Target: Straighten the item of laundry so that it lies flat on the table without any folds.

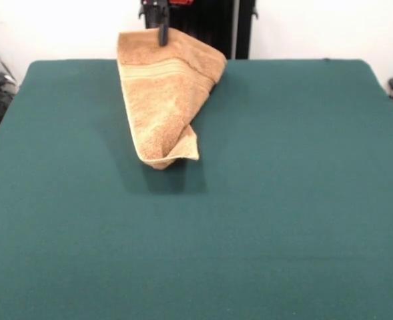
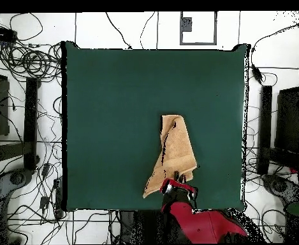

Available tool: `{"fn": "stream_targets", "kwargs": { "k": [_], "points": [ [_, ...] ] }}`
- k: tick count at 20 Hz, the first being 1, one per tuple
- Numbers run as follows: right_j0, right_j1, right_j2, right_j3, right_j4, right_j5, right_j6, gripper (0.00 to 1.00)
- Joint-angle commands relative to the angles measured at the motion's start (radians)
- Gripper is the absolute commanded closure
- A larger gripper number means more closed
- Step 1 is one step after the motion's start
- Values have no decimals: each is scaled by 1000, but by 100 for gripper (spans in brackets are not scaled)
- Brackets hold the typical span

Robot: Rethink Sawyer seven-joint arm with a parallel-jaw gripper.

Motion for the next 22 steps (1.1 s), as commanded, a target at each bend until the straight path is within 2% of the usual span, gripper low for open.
{"fn": "stream_targets", "kwargs": {
  "k": [1,6,13,22],
  "points": [
    [53,-14,12,83,72,60,89,100],
    [21,-108,66,119,78,162,73,100],
    [49,-196,56,146,127,258,43,100],
    [49,-237,57,151,137,309,34,100]
  ]
}}
